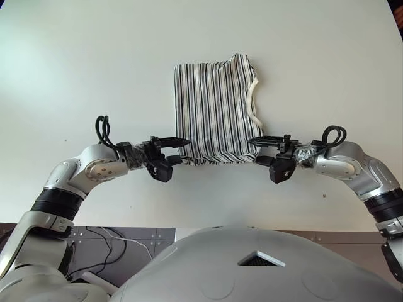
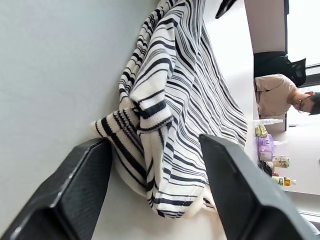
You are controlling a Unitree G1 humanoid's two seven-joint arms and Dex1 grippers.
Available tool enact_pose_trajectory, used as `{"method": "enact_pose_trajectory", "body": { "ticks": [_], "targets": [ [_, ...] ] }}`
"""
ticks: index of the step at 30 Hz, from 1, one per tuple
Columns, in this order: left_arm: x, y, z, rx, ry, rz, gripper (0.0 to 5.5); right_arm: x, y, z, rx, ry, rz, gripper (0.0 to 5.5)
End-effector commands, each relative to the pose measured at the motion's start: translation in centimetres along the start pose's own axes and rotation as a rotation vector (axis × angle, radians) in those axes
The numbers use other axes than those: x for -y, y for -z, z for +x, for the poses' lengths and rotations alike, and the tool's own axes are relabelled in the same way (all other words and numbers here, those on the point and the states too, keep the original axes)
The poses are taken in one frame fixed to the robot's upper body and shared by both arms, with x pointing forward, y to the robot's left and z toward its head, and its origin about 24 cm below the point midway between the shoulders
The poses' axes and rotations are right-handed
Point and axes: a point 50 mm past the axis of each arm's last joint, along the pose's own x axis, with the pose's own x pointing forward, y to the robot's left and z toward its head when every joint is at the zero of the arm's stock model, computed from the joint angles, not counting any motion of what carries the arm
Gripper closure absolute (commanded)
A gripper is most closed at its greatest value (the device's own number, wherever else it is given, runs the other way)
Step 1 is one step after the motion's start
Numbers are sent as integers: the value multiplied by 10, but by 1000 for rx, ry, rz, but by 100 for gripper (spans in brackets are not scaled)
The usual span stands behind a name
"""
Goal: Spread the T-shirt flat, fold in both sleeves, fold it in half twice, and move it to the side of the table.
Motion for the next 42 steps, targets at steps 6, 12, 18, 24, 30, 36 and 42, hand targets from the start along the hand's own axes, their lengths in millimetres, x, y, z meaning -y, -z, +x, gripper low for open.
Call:
{"method": "enact_pose_trajectory", "body": {
  "ticks": [6, 12, 18, 24, 30, 36, 42],
  "targets": [
    [18, 3, 4, -23, 105, -21, 433, -24, 2, 1, -18, -114, 88, 279],
    [18, 3, 5, -18, 94, -26, 523, -20, 9, 7, -42, -77, 95, 399],
    [19, 4, 4, -28, 88, -37, 536, -20, 17, 2, -76, -58, 107, 521],
    [16, 4, 4, -8, 43, -61, 536, -16, 8, -5, -3, 3, 157, 540],
    [15, -31, -16, 177, -89, -258, 538, -13, -18, -23, 175, 28, 367, 540],
    [-3, -52, -31, 293, -301, -473, 538, 4, -36, -43, 308, 59, 588, 540],
    [-13, -22, -24, 119, -411, -508, 538, 28, -16, -40, 301, 207, 719, 540]
  ]
}}
